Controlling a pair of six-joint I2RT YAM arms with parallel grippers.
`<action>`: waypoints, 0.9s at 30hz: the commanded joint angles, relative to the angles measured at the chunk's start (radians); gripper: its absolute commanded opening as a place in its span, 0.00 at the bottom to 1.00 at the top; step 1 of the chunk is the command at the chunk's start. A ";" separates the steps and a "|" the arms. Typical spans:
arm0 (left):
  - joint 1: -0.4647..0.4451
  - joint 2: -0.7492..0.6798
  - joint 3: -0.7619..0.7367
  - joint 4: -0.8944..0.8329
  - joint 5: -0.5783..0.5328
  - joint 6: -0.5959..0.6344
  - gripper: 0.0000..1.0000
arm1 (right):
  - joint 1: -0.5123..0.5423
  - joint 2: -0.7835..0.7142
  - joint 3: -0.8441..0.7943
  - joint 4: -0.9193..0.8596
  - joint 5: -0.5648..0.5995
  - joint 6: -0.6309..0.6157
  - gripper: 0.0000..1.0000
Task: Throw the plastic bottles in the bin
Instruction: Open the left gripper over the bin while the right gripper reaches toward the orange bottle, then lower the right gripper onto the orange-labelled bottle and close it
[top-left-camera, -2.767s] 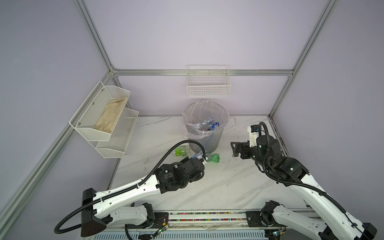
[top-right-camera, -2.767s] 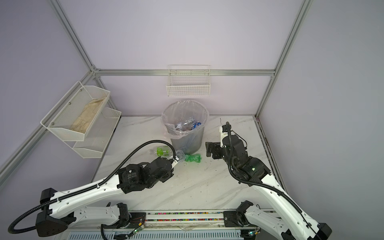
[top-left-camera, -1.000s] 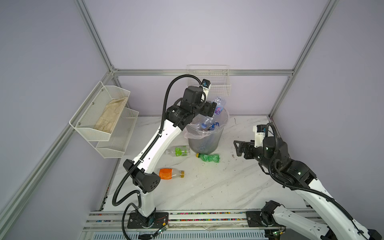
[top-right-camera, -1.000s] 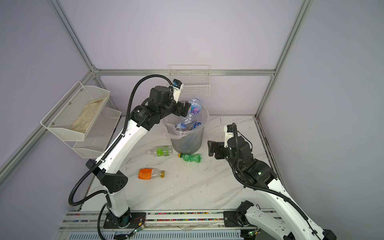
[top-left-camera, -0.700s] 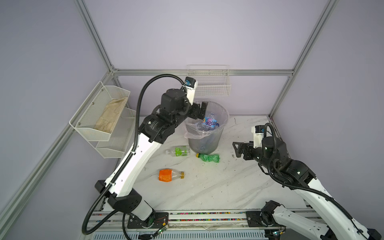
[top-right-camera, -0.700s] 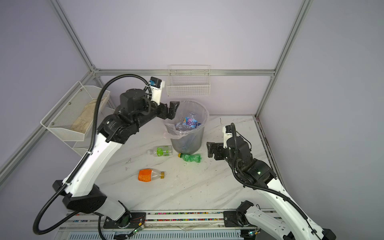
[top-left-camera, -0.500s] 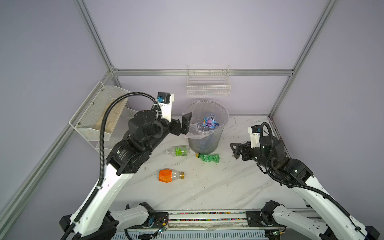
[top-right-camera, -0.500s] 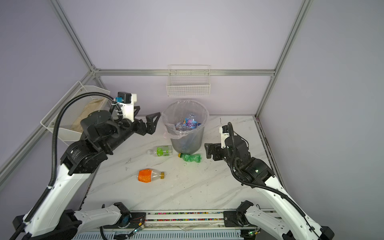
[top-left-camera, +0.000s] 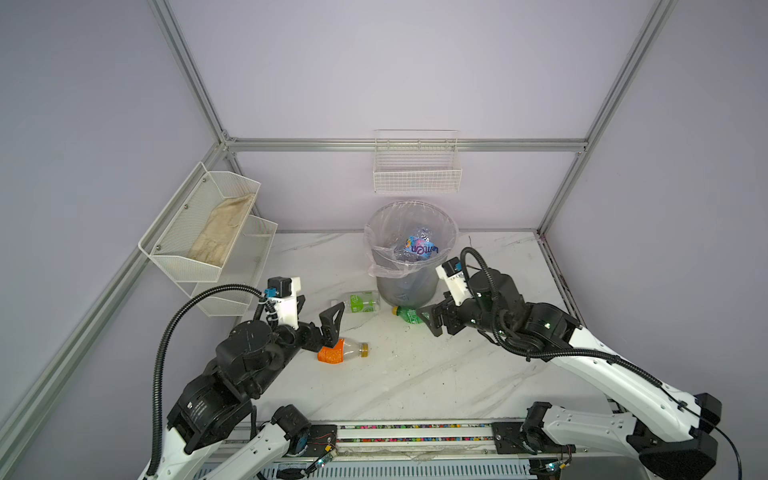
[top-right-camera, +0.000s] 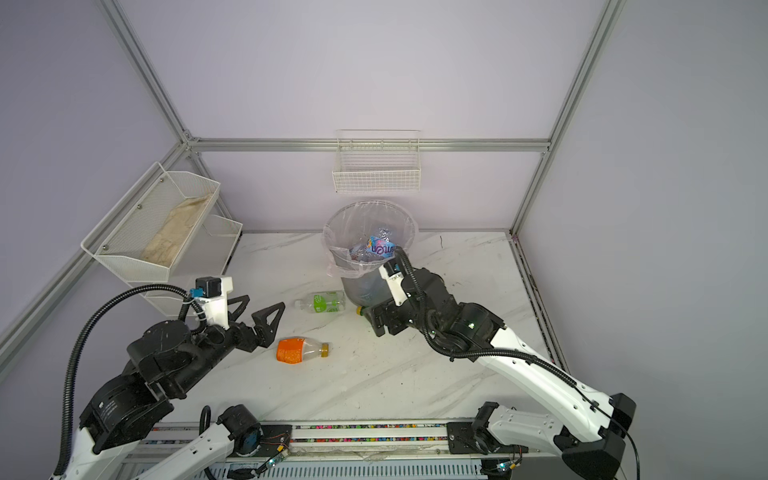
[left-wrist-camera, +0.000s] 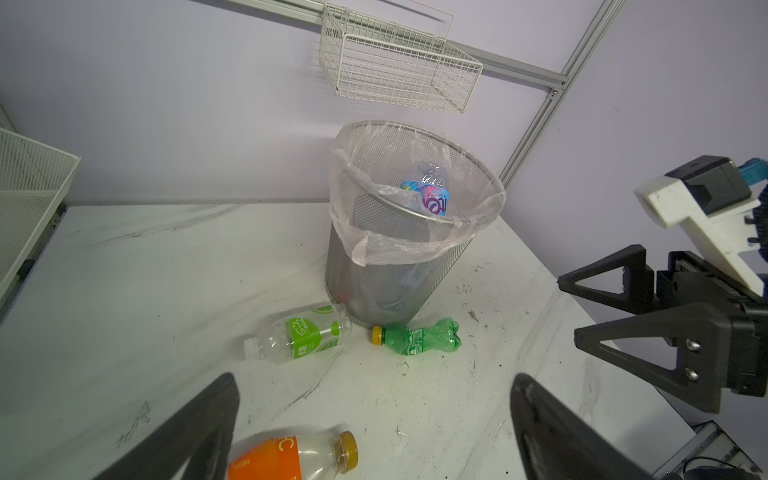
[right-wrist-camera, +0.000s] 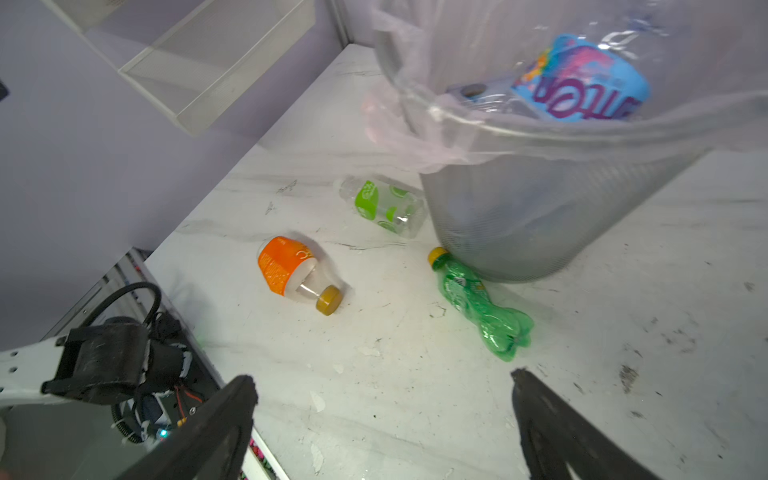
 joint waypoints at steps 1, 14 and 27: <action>-0.003 -0.089 -0.089 -0.057 -0.017 -0.099 1.00 | 0.121 0.110 0.079 0.013 0.085 -0.048 0.98; -0.003 -0.340 -0.189 -0.204 0.009 -0.236 1.00 | 0.252 0.608 0.439 -0.067 0.048 -0.240 0.98; -0.001 -0.403 -0.170 -0.247 0.027 -0.276 1.00 | 0.253 0.983 0.693 -0.162 0.017 -0.348 0.98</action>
